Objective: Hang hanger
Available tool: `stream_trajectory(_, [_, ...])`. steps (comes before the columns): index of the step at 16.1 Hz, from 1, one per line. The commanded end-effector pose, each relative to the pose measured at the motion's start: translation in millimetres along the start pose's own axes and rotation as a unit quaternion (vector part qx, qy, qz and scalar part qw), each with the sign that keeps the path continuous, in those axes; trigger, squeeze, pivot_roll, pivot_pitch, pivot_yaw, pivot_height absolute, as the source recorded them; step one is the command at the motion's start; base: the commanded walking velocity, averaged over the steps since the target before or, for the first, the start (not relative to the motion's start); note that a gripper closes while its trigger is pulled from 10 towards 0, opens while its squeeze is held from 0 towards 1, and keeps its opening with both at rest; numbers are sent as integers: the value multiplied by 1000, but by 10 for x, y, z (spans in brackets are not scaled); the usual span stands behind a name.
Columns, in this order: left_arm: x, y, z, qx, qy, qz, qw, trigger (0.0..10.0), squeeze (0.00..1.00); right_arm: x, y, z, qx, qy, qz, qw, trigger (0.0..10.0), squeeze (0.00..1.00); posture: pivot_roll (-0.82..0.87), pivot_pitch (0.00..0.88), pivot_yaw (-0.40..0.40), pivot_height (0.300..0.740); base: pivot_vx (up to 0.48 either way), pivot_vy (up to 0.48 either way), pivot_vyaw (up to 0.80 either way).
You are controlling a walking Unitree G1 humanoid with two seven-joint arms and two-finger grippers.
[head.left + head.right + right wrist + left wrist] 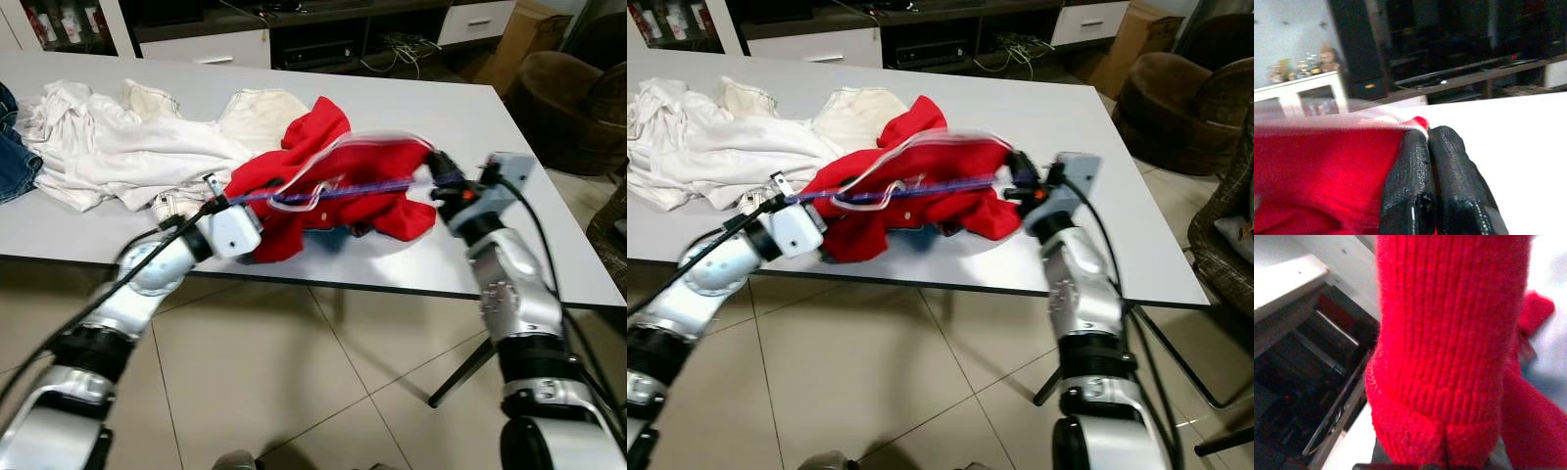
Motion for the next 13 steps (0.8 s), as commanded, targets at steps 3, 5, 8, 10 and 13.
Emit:
stream_trajectory(3, [-92,-94,80,-45,-25,-31,998,10000,0,208,171,-12,20,-34,18,999,0,0,103,10,-16,740,0,0,0])
stream_trajectory(5, [-197,-105,82,-57,-7,-52,997,10000,0,203,201,-8,22,-23,28,999,0,0,102,12,-17,740,0,0,0])
stream_trajectory(8, [-288,-75,20,-64,10,-84,994,10000,0,122,236,31,24,2,48,999,0,0,102,14,-19,740,0,0,0])
stream_trajectory(10, [-347,-66,-41,-75,18,-117,990,10000,0,13,363,64,40,35,58,997,0,0,96,14,-17,740,0,0,0])
stream_trajectory(13, [-414,-75,-127,-100,20,-159,982,10000,0,12,485,127,49,47,77,995,0,0,86,11,-12,740,0,0,0])
Point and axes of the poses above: a point about 5 cm out from each wrist's last joint towards the gripper, its own z axis pointing back from the gripper into the wrist, its own y axis along the axis of the wrist's last joint, x = y × z, the point moved 2 cm from there along -z, pointing out of the wrist towards the gripper, and after that the axes turned 8 degrees about z, right-handed, at the moved point
